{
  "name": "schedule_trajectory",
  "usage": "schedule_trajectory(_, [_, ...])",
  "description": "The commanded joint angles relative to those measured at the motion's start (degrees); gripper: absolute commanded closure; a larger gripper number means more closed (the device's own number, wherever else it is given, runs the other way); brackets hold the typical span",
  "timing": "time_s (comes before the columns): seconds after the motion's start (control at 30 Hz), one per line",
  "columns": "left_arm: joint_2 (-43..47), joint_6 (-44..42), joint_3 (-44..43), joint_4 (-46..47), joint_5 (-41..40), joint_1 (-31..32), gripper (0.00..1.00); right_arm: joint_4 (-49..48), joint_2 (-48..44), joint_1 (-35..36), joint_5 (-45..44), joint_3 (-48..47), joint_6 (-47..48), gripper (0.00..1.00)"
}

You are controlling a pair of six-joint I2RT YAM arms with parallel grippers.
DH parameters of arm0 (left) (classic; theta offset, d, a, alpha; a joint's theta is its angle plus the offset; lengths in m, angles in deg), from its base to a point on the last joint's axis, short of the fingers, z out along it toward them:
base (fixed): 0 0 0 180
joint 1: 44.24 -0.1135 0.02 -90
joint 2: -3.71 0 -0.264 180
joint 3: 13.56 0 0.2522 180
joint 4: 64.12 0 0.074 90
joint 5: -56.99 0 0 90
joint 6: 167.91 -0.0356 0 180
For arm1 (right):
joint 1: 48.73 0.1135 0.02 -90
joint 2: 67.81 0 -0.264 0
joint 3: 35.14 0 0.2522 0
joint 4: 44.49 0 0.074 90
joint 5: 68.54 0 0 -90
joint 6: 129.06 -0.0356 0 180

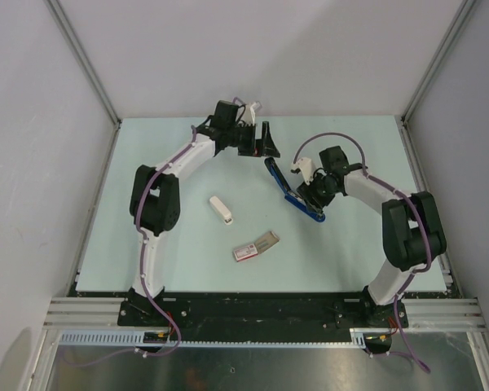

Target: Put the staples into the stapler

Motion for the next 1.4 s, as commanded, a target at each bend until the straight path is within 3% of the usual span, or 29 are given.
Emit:
schedule_trajectory(0.0, [-0.06,-0.79,0.1,0.39,0.72,0.47,0.01,2.64,-3.2,-0.91,-0.84,0.62,1.39,0.44])
schedule_trajectory(1.37, [2.52,1.2,-0.29,0.38,1.4,4.24,0.0,2.16,0.62,-1.97,-1.44,2.91,2.97,0.58])
